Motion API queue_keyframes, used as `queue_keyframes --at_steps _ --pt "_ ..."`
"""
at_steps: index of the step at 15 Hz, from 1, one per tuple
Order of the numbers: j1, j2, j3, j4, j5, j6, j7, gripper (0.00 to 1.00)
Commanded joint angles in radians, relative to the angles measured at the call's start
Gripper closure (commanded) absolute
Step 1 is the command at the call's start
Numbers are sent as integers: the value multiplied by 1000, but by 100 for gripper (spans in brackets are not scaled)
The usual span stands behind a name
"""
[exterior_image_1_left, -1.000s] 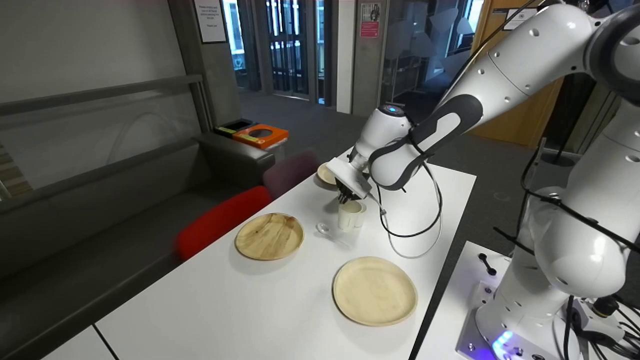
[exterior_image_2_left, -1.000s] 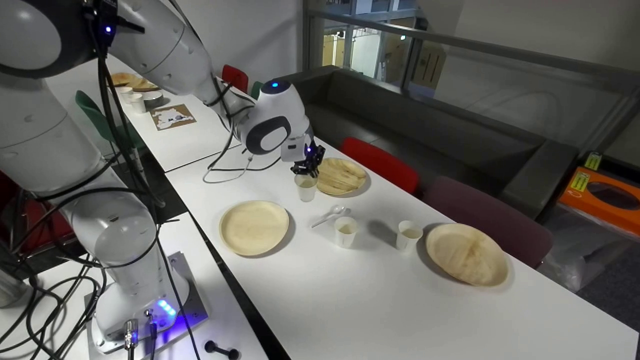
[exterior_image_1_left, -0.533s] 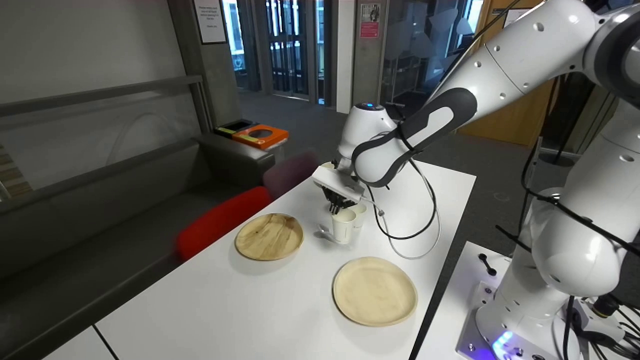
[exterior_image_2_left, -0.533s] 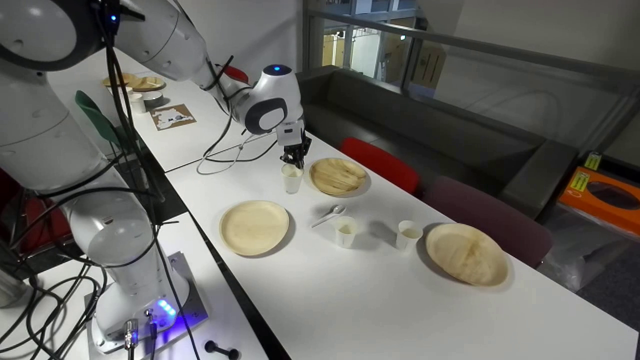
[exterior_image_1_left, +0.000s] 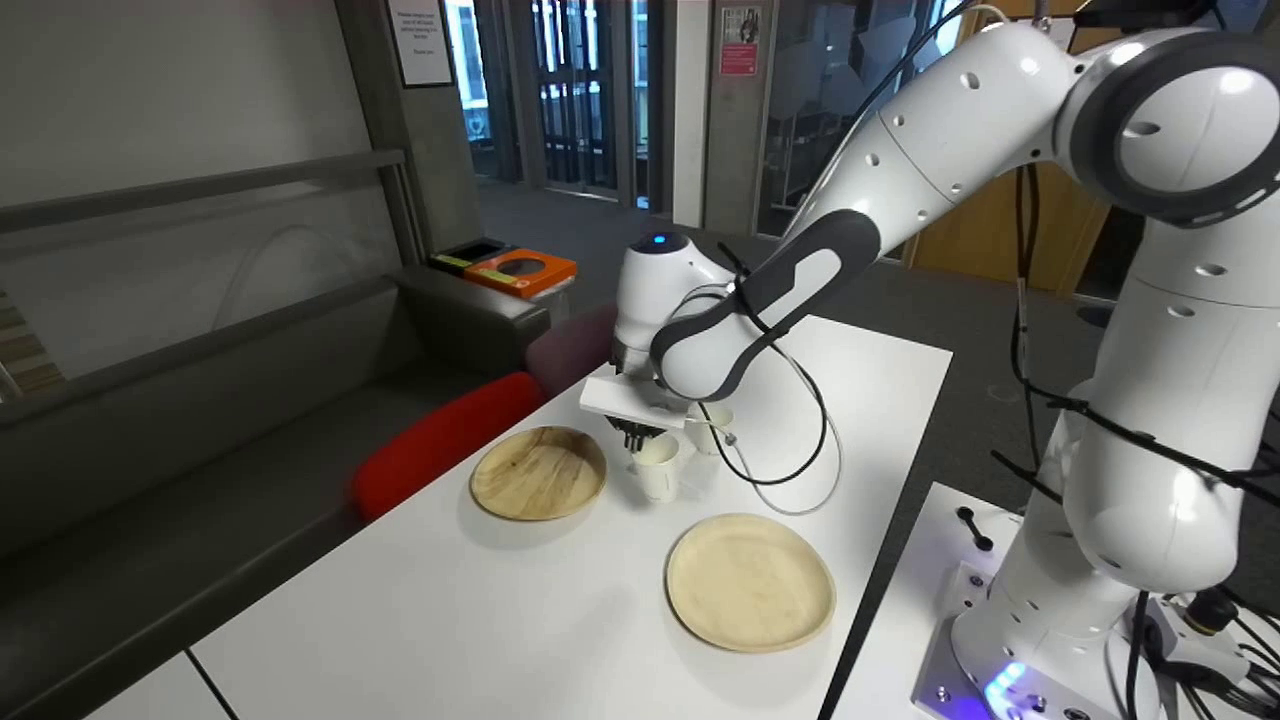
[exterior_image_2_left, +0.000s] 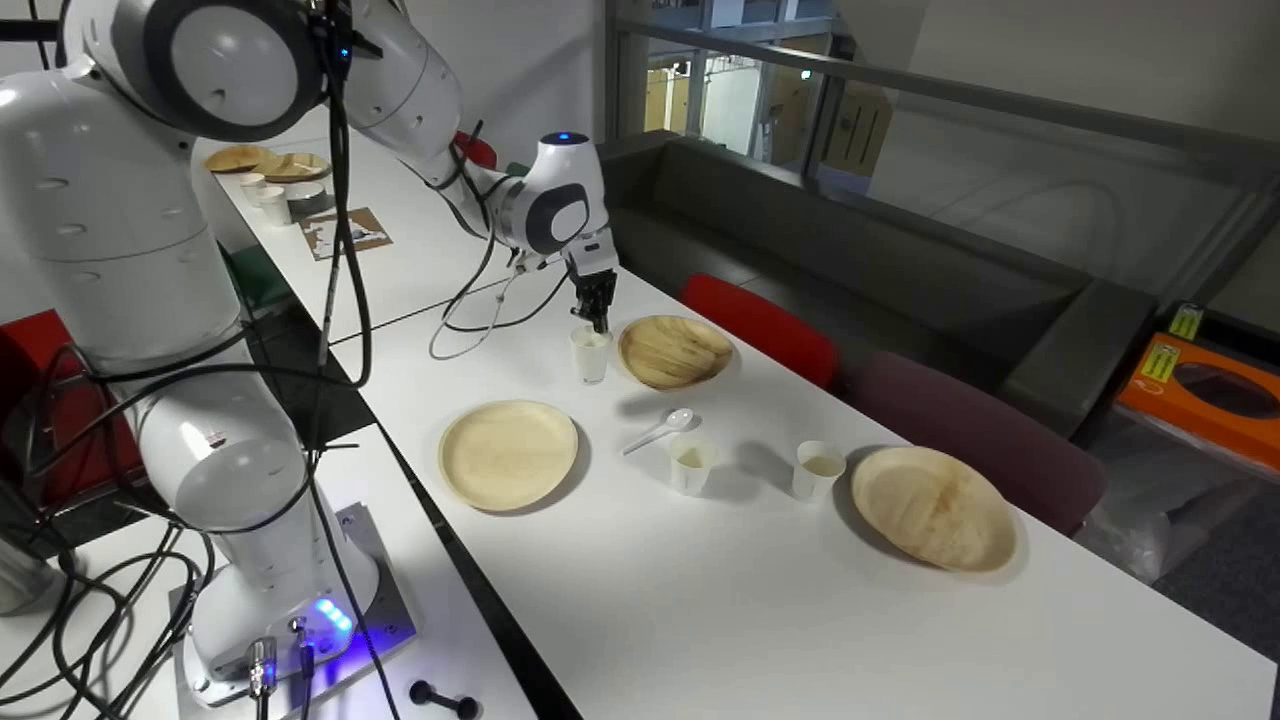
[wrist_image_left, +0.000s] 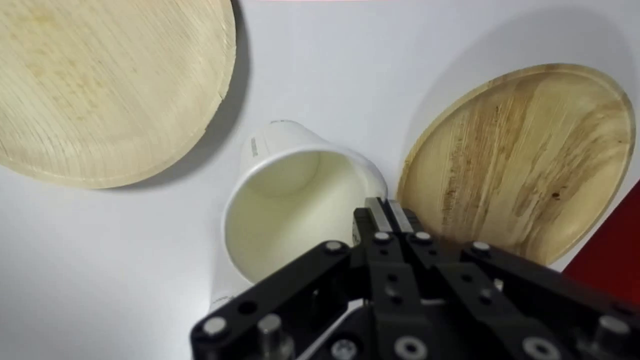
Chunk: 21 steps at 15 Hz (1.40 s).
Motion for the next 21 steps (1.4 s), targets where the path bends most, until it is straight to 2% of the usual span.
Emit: queue_keyframes --at_steps 1,6,13,17,21 --pt "29 82 9 113 -85 -47 -47 99" --pt "61 137 71 181 41 -74 -286 99" --pt "152 241 44 314 -49 -82 -305 99" --pt "177 297 14 380 -96 -83 -321 99" --pt "179 365 1 459 -76 -92 -383 99"
